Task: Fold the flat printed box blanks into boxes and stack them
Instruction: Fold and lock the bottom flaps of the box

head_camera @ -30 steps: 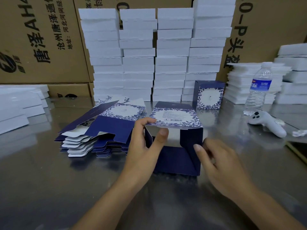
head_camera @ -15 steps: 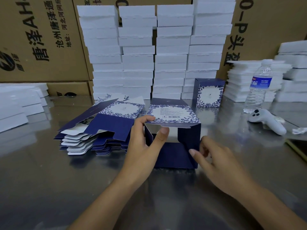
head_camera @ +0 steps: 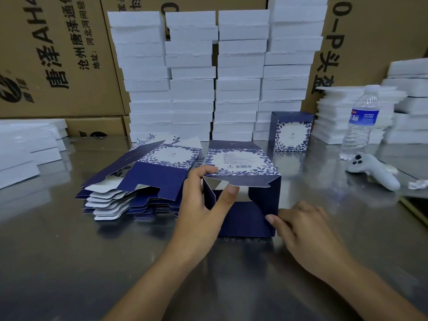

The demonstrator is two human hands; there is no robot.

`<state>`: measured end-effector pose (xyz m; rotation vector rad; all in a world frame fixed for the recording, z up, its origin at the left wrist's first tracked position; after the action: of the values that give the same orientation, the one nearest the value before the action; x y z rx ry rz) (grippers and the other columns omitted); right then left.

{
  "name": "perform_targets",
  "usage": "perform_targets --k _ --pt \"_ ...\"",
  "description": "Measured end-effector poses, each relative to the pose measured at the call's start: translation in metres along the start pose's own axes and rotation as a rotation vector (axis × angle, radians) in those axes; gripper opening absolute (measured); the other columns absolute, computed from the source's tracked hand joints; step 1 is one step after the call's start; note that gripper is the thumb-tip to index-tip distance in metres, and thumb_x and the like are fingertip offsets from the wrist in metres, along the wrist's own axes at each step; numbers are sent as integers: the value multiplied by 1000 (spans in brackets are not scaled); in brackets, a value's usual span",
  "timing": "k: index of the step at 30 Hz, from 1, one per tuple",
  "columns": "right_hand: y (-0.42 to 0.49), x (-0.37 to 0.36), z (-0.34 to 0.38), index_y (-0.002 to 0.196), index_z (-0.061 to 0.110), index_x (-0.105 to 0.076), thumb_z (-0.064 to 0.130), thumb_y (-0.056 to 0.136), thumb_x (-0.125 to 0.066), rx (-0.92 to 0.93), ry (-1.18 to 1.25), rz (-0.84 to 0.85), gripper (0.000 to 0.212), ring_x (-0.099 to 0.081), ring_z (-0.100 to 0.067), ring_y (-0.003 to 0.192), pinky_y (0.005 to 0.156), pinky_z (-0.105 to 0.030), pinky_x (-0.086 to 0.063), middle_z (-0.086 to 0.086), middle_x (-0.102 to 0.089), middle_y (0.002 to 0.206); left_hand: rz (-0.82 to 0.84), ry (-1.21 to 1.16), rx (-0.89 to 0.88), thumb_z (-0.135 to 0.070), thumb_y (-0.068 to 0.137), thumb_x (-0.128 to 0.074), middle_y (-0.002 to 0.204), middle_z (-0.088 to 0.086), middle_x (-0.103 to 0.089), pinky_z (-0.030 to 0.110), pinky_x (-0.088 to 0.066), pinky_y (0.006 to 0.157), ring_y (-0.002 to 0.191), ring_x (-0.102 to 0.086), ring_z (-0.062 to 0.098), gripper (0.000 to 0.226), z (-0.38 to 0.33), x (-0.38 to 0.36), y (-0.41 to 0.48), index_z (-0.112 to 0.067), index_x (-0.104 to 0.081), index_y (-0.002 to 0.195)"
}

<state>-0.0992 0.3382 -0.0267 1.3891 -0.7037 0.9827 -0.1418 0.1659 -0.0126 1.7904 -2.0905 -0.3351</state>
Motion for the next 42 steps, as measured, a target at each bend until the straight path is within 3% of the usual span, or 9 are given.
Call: perform_targets --k 5,9,13,18,23,27,33,38,42 --pt "-1 -4 1 59 26 -35 47 94 -38 -7 173 5 41 -43 -12 85 68 -26 -23 14 -41 60 -47 -9 7 -80 58 -49 114 -19 -52 23 -42 89 106 -52 5 52 0 7 2 -54 -44 102" --pt "-1 -5 0 65 30 -31 48 95 -33 -2 116 12 35 -41 -11 87 70 -25 -25 14 -40 68 -78 -71 27 -80 55 -48 96 0 -51 12 -43 67 79 -51 6 55 -1 13 6 -47 -46 100" --pt "1 7 10 60 30 -25 25 92 -57 31 27 -61 46 -46 -19 68 61 -29 -22 17 -21 53 -62 -104 50 -79 55 -50 93 -3 -49 11 -43 58 74 -49 5 51 0 12 6 -50 -46 97" --pt "-1 6 1 60 24 -40 33 90 -56 -1 73 -89 35 -48 -20 71 61 -32 -18 16 -31 52 -84 -168 60 -76 61 -57 89 -8 -52 8 -42 53 67 -49 -1 56 -1 13 5 -41 -49 104" --pt "0 -2 1 66 30 -40 54 88 -34 0 251 -37 33 -44 -11 75 67 -29 -31 11 -48 64 -152 -261 82 -74 60 -58 93 -19 -64 18 -48 74 83 -62 -2 62 -1 22 9 -33 -49 106" --pt "-1 1 1 67 26 -37 33 93 -50 16 221 -93 30 -43 -16 67 60 -22 -30 5 -44 59 -144 -283 107 -76 56 -56 108 -8 -65 37 -47 89 100 -63 15 61 5 23 10 -37 -50 103" --pt "-2 4 1 68 29 -44 50 89 -40 1 130 -65 31 -45 -14 67 62 -29 -26 9 -49 59 -102 -191 33 -79 60 -58 97 -16 -58 7 -44 63 77 -57 -9 63 -5 18 7 -38 -46 106" --pt "-3 10 -10 109 35 -36 68 75 -38 -159 272 -192 48 -54 -13 81 70 -30 -37 14 -52 86 7 -18 1 -83 61 -51 114 -16 -52 19 -45 83 102 -54 0 51 -2 5 2 -54 -41 102" --pt "-6 38 -1 129 34 -31 43 85 -62 -41 507 -485 55 -53 -15 91 82 -24 -41 4 -50 111 113 57 -34 -79 65 -57 128 -11 -50 38 -45 99 119 -52 11 51 -3 -11 -5 -55 -37 107"
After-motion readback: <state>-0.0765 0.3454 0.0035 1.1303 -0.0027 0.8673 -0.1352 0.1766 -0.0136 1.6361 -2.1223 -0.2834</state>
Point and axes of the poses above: each hand's wrist, its own y-axis towards the middle knuckle, its own x-axis out of the back of the hand, z = x × y, the point moved 8 cm from there along y, towards the middle knuckle
